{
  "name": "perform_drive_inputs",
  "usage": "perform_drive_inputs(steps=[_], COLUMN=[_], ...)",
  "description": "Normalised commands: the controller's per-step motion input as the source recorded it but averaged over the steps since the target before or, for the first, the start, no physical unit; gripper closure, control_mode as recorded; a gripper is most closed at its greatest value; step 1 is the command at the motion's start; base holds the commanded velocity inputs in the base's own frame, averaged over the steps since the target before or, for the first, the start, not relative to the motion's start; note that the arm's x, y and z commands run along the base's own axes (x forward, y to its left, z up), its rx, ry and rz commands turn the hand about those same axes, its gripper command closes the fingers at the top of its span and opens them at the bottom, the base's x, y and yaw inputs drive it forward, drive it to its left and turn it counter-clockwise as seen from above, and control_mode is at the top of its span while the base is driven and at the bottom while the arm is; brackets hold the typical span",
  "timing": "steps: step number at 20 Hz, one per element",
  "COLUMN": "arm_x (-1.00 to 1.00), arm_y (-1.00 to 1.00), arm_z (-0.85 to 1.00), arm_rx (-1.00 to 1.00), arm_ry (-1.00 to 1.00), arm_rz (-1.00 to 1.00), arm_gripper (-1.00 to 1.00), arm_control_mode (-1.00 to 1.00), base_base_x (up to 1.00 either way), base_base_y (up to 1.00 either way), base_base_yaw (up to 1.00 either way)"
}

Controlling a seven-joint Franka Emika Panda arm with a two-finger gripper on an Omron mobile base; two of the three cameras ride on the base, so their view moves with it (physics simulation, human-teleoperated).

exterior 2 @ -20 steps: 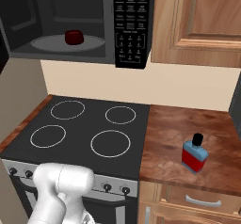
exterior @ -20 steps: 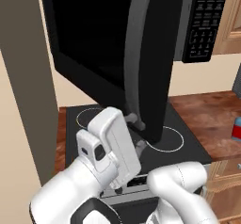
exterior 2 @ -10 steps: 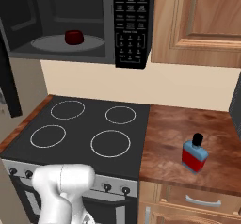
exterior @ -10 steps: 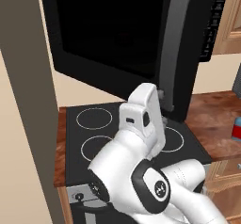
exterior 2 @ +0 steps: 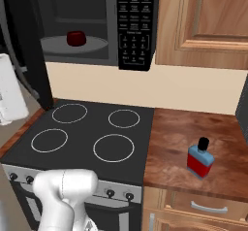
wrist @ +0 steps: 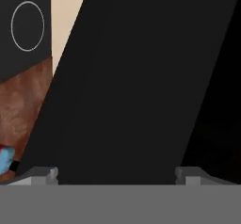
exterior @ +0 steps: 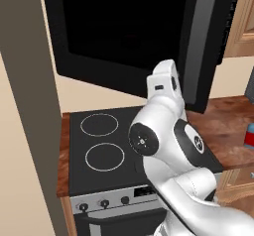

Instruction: Place the microwavable item in the microwave. Then, close the microwave door and press the start button.

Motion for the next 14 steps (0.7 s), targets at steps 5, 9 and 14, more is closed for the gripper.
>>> perform_drive_inputs(steps=[5,9,14], arm_x=[0.83,0.86,0.93], arm_y=[-0.31,-0.29,-0.1], arm_z=[0.11,0.0,0.15], arm_rx=[0.04,0.03,0.04], arm_ry=[0.24,0.2,0.24], arm_rz=[0.06,0.08,0.02], arm_gripper=[-1.0,-1.0,-1.0], arm_control_mode=[-1.0,-1.0,-1.0], base_base_x=[0.0,0.0,0.0], base_base_y=[0.0,0.0,0.0], base_base_yaw=[0.0,0.0,0.0])
